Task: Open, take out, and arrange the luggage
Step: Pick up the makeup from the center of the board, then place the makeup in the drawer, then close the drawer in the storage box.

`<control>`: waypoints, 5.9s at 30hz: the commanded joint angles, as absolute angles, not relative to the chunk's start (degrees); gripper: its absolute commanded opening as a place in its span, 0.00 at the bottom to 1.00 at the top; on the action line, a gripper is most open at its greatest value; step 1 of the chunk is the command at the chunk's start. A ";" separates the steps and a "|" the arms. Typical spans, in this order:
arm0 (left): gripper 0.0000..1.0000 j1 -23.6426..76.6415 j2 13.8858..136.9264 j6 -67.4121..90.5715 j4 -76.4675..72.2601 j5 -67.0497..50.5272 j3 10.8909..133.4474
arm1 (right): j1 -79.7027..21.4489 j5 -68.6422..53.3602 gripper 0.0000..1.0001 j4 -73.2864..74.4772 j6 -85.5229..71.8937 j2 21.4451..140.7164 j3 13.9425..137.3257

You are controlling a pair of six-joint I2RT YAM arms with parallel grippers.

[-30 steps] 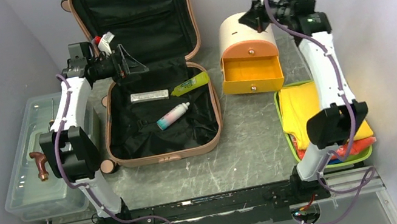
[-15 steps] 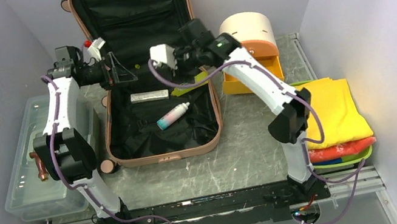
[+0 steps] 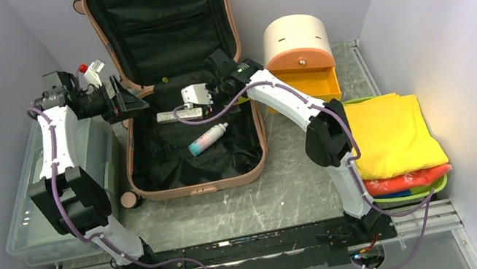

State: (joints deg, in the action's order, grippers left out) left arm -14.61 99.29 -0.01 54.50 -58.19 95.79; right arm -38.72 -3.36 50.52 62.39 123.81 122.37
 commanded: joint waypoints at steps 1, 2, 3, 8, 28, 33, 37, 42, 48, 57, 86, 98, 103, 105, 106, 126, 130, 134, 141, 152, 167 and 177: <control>0.99 -14.94 96.22 -0.92 54.55 -58.82 94.99 | -38.67 0.86 0.85 47.81 66.91 124.28 120.44; 0.99 -14.94 96.16 -0.76 54.27 -58.68 94.79 | -38.67 1.65 0.85 47.44 67.08 124.60 119.90; 0.99 -14.90 96.14 -0.64 54.19 -58.63 94.63 | -38.67 2.26 0.85 47.00 67.37 124.86 119.28; 1.00 -15.02 96.40 -0.35 53.58 -59.15 94.48 | -38.63 6.24 0.86 41.42 68.14 126.39 115.74; 0.99 -15.47 100.04 3.15 52.79 -60.98 97.35 | -38.58 8.99 0.00 40.68 75.10 129.29 118.24; 0.99 -15.55 100.59 3.93 52.48 -61.67 98.00 | -38.54 6.19 0.00 45.99 73.91 123.76 121.30; 0.99 -15.51 100.42 3.96 52.32 -61.85 97.80 | -38.22 6.06 0.00 48.81 72.01 119.17 122.15; 0.99 -15.55 100.20 3.44 52.56 -62.09 97.47 | -35.89 3.72 0.00 51.69 67.03 112.81 122.84; 0.99 -15.55 101.33 2.28 54.02 -62.05 98.90 | -28.10 -2.70 0.00 55.47 60.34 105.23 121.79; 0.99 -15.44 104.38 -2.24 57.13 -62.74 103.28 | -16.60 -11.47 0.00 51.67 61.00 87.79 100.28; 0.99 -9.92 121.22 -7.87 61.11 -54.08 126.92 | -7.02 -13.46 0.00 43.88 64.65 97.37 92.05; 0.99 -8.83 124.64 -9.66 61.68 -50.71 130.05 | -7.03 -13.34 0.55 46.32 64.34 102.36 98.17; 0.99 -8.62 127.26 -8.33 59.21 -45.24 133.94 | -7.04 -12.89 0.64 48.62 63.97 101.91 99.91; 0.99 -8.45 128.62 -7.33 57.05 -43.47 135.44 | -7.02 -12.88 0.65 49.50 63.87 100.99 100.46; 0.99 -8.36 129.30 -6.65 55.98 -42.78 136.14 | -7.03 -12.91 0.66 49.87 63.71 100.54 100.83; 0.80 -0.37 138.05 -3.05 30.77 -31.96 132.30 | -8.00 -12.15 0.68 51.67 60.40 89.63 102.56; 0.78 0.77 139.77 -2.54 29.28 -29.44 131.93 | -8.09 -11.94 0.68 51.76 60.21 88.84 102.45; 0.76 2.20 140.88 -2.96 28.18 -25.38 131.73 | -8.23 -12.04 0.68 52.09 60.20 88.51 102.77; 0.51 2.81 141.42 -3.03 27.10 -24.10 130.62 | -8.56 -12.04 0.68 52.31 60.21 88.30 102.87; 0.00 2.90 138.86 -4.60 29.54 -29.78 131.11 | -8.75 -10.54 0.68 50.15 59.59 86.83 100.53; 0.00 4.76 131.22 -0.37 29.98 -38.80 131.95 | -8.70 -3.67 0.68 44.36 55.78 84.71 97.39; 0.00 9.64 129.10 8.86 24.05 -50.07 133.30 | -4.94 8.33 0.68 39.30 47.81 86.54 99.32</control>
